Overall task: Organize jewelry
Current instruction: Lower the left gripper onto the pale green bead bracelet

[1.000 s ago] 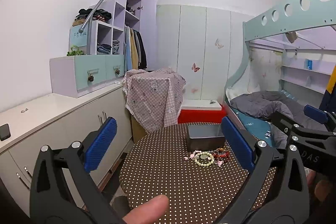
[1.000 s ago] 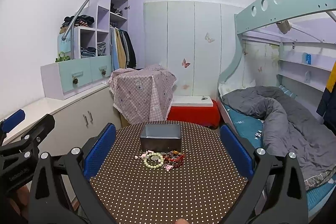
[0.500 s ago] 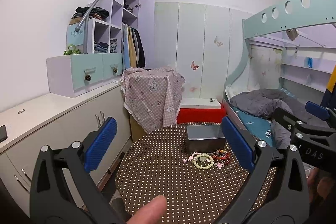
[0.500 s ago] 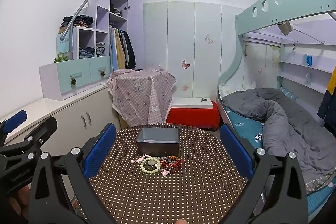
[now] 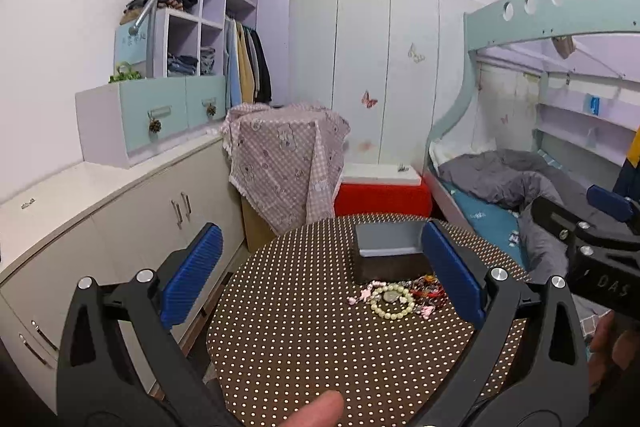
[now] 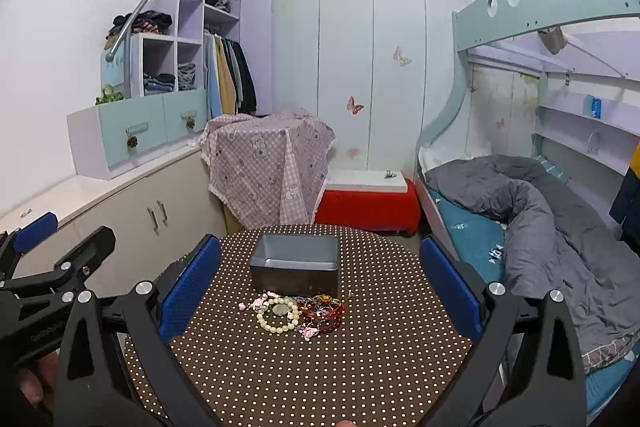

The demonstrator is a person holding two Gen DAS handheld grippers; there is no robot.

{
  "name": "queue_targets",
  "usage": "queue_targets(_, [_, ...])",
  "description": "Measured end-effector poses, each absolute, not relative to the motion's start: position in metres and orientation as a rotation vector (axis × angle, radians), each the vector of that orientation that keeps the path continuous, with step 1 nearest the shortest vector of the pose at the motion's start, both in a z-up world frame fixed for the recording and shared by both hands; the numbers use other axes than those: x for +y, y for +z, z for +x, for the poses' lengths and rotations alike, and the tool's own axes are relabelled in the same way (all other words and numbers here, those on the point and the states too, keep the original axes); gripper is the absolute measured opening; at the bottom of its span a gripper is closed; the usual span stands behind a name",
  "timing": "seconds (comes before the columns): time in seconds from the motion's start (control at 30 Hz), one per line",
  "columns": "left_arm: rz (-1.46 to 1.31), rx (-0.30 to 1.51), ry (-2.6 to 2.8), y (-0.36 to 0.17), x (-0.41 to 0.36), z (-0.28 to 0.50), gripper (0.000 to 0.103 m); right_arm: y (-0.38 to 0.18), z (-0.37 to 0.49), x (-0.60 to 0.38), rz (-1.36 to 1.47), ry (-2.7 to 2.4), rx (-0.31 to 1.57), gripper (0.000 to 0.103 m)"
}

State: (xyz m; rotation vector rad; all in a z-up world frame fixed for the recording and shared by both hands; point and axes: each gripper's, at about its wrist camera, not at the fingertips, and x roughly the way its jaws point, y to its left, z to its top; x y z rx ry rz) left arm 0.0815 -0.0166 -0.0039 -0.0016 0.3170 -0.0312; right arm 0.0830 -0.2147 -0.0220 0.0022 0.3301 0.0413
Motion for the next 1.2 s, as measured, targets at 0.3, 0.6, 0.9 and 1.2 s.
queue_targets(0.3, [0.013, 0.534, -0.043, -0.067, -0.022, 0.152, 0.098, -0.074, 0.139, -0.244, 0.015, 0.013, 0.516, 0.096])
queue_targets(0.6, [0.011, 0.755, -0.085, -0.141, -0.043, 0.219, 0.098, -0.121, 0.181, -0.264, 0.053, 0.007, 0.668, 0.096])
queue_targets(0.9, [0.059, 0.908, -0.099, -0.194, -0.079, 0.269, 0.083, -0.139, 0.203, -0.277, 0.090, 0.022, 0.728, 0.096])
queue_targets(1.2, [0.059, 0.884, -0.197, -0.192, -0.052, 0.247, 0.021, -0.148, 0.221, -0.263, 0.105, 0.087, 0.753, 0.096])
